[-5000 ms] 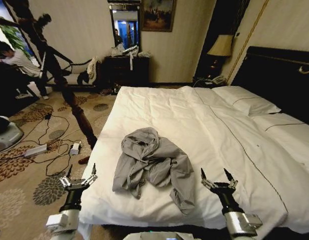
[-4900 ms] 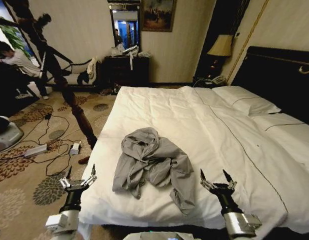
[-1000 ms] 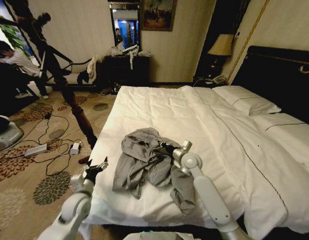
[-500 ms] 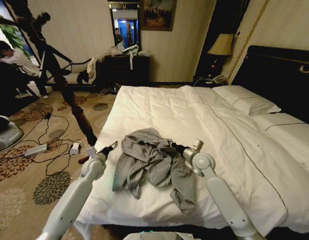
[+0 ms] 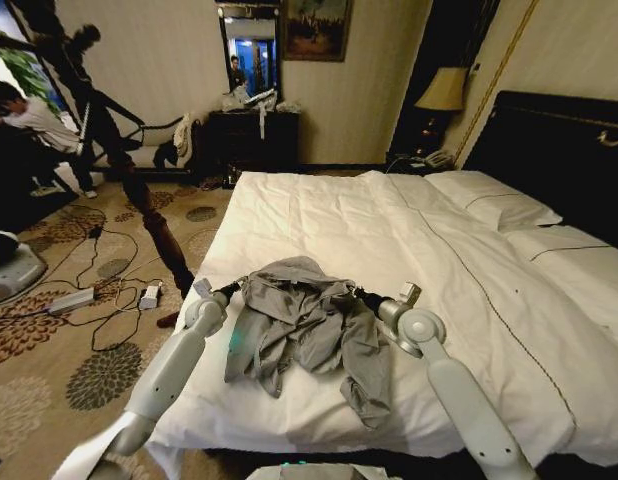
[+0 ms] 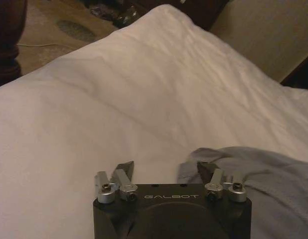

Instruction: Pick up the clothes from the bed and hang them on the clothes hanger.

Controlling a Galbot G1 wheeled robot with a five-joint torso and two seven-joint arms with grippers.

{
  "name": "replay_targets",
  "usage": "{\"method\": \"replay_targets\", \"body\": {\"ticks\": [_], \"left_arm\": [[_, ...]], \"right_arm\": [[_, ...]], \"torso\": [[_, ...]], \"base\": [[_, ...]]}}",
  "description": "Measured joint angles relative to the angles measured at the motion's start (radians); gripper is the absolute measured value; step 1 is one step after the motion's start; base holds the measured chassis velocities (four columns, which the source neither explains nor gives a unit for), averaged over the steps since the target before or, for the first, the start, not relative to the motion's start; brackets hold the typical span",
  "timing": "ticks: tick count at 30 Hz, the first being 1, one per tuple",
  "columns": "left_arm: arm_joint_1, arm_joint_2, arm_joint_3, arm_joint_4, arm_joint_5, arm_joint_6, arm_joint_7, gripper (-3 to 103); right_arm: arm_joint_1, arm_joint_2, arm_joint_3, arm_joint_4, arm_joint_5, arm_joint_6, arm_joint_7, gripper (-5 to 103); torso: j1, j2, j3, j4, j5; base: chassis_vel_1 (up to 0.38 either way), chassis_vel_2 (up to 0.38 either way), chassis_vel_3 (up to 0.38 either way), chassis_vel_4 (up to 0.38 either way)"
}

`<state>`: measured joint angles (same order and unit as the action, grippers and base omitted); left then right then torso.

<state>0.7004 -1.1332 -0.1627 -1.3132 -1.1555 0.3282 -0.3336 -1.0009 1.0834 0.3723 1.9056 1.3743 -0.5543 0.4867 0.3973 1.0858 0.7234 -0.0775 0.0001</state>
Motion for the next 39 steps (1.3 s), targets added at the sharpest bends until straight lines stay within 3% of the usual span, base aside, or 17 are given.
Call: {"method": "replay_targets", "body": {"ticks": [2,7,10,13,14,22,25,27,30,33,34,37,39], "left_arm": [[-0.013,-0.006,0.016,0.029,0.006,0.001,0.007,60],[-0.032,-0.020,0.042,0.065,0.025,0.005,0.020,49],[-0.046,-0.037,0.060,0.093,0.067,-0.002,0.042,33],[-0.050,-0.043,0.066,0.093,0.073,-0.003,0.047,28],[-0.050,-0.045,0.068,0.092,0.075,-0.004,0.047,20],[-0.044,-0.046,0.078,0.066,0.074,-0.003,0.048,53],[-0.047,-0.055,0.077,0.079,0.075,-0.002,0.047,58],[-0.049,-0.061,0.075,0.086,0.074,-0.001,0.044,70],[-0.052,-0.065,0.074,0.094,0.076,-0.001,0.042,66],[-0.054,-0.070,0.073,0.101,0.078,-0.001,0.043,48],[-0.054,-0.070,0.073,0.101,0.078,-0.001,0.043,48],[-0.056,-0.072,0.078,0.103,0.078,-0.002,0.043,32],[-0.058,-0.073,0.081,0.106,0.078,-0.002,0.044,26]], "right_arm": [[0.000,-0.007,0.000,0.003,0.002,0.000,0.002,0],[0.000,-0.011,0.000,0.004,0.003,0.001,0.002,0],[-0.003,-0.007,-0.006,0.008,0.001,0.002,-0.004,0],[-0.005,-0.001,-0.009,0.009,-0.002,0.002,-0.006,0],[-0.006,0.000,-0.010,0.010,-0.003,0.002,-0.007,0],[-0.009,-0.002,-0.012,0.010,-0.005,0.001,-0.011,0],[-0.009,-0.003,-0.014,0.012,-0.004,0.001,-0.011,0],[-0.010,-0.005,-0.014,0.016,-0.004,0.002,-0.010,0],[-0.014,-0.006,-0.014,0.018,-0.004,0.002,-0.008,0],[-0.016,-0.004,-0.013,0.018,-0.003,0.004,-0.006,0],[-0.016,-0.004,-0.013,0.018,-0.003,0.004,-0.006,0],[-0.016,0.000,-0.015,0.018,-0.003,0.006,-0.004,0],[-0.016,0.001,-0.016,0.018,-0.002,0.006,-0.002,0]], "torso": [[0.000,0.000,0.000,-0.0001,-0.0001],[0.000,0.000,0.000,-0.0004,0.0000],[0.000,0.000,0.000,-0.0003,-0.0001],[0.000,0.000,0.000,-0.0004,-0.0001],[0.000,0.000,0.000,-0.0005,-0.0001],[0.000,0.000,0.000,-0.0003,-0.0001],[0.000,0.000,0.000,-0.0004,-0.0001],[0.000,0.000,0.000,-0.0005,-0.0001],[0.000,0.000,0.000,-0.0003,-0.0001],[0.000,0.000,0.000,-0.0002,-0.0001],[0.000,0.000,0.000,-0.0002,-0.0001],[0.000,0.000,0.000,-0.0003,-0.0001],[0.000,0.000,0.000,-0.0003,-0.0001]], "base": [[0.000,0.000,0.000,0.000],[0.000,0.000,0.000,0.000],[0.000,0.000,0.000,0.000],[0.000,0.000,0.000,0.000],[0.000,0.000,0.000,0.000],[0.000,0.000,0.000,0.000],[0.000,0.000,0.000,0.000],[0.000,0.000,0.000,0.000],[0.000,0.000,0.000,0.000],[0.000,0.000,0.000,0.000],[0.000,0.000,0.000,0.000],[0.000,0.000,0.000,0.000],[0.000,0.000,0.000,0.000]]}}
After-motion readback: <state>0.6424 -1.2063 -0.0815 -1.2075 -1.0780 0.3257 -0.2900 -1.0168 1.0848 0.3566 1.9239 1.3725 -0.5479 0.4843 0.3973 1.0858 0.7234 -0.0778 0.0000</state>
